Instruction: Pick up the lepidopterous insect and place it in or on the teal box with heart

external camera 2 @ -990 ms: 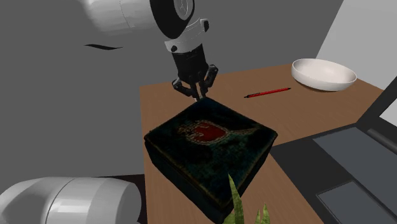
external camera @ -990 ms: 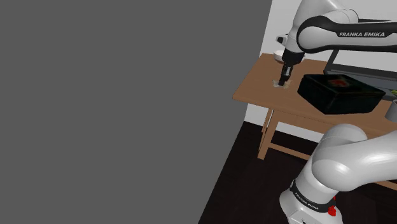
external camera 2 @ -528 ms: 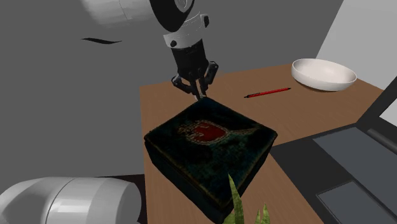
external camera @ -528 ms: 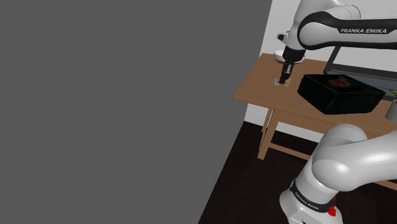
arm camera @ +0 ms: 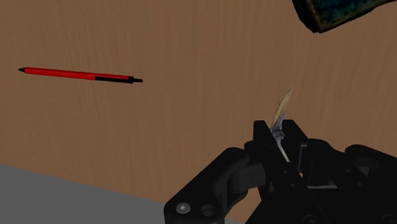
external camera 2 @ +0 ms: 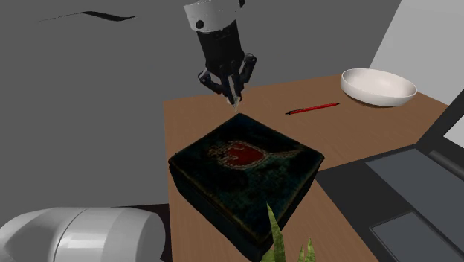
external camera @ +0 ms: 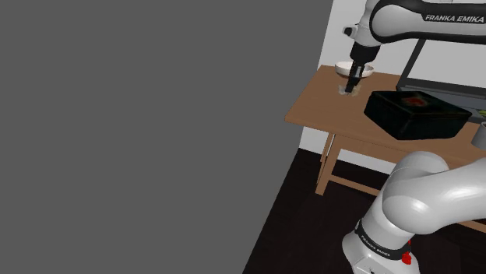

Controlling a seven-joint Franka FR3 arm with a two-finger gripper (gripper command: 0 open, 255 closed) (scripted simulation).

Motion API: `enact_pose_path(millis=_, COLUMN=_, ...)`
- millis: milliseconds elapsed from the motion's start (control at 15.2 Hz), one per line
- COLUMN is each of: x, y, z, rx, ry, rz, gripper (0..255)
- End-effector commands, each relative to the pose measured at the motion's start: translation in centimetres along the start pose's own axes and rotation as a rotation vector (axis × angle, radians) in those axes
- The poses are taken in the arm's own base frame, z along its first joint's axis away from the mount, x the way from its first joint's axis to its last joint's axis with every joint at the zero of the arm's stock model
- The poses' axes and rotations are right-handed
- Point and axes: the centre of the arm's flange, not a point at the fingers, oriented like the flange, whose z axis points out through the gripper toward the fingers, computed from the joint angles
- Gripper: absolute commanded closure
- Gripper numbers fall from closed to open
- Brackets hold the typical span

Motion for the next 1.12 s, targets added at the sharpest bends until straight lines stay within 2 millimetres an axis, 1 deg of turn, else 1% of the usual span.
enact_pose_path(millis=0, x=0.0, y=0.3, z=-1.0, rx=0.000, ry=0.000, rz=0.000, gripper=255)
enact_pose_path(millis=1056, x=0.2, y=2.4, z=-9.2, rx=0.000, ry=0.000, rz=0.000, gripper=255)
